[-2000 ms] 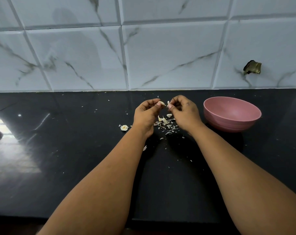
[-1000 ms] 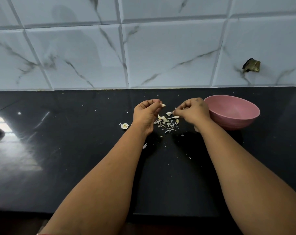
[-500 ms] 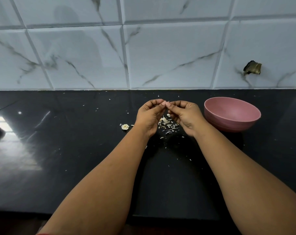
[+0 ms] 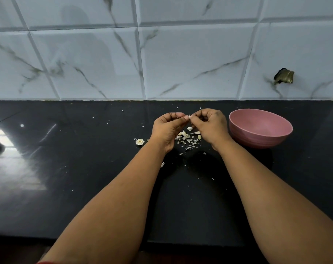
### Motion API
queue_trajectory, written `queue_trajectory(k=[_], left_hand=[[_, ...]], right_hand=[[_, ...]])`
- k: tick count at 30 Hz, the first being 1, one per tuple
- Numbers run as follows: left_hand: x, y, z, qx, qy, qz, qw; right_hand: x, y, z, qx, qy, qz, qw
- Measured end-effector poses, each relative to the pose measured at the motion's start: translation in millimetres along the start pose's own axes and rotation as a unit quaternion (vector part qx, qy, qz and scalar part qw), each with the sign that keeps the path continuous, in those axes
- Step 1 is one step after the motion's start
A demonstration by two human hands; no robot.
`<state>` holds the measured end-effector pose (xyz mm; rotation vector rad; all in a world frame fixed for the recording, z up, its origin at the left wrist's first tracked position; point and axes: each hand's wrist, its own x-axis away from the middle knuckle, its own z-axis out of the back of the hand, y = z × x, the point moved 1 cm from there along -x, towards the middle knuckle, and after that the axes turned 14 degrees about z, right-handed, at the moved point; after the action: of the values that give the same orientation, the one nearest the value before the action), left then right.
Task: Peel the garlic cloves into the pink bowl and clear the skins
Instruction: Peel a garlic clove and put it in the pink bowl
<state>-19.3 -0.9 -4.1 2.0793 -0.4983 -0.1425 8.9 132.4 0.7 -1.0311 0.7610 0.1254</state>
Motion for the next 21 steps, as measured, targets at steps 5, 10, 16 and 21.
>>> queue_trajectory(k=[5,10,16,21], left_hand=[[-3.1,0.7,1.0,0.024,-0.018,0.031,0.999],[-5.7,0.5,1.6,0.031,-0.021,0.043,0.998],[-3.4,0.5,-0.8,0.018,-0.038,0.038,0.998],[-4.4,2.0,0.1,0.038,-0.021,0.036,0.998]], right_hand=[[0.2,-1.8,-2.2,-0.023,-0.01,-0.013,1.0],[-0.6,-0.7,-6.4,-0.053,-0.009,-0.054,0.997],[-5.4,2.8,-5.6,0.002,-0.019,-0.037,0.999],[-3.3,8.5,0.4,0.063,0.002,0.006,0.998]])
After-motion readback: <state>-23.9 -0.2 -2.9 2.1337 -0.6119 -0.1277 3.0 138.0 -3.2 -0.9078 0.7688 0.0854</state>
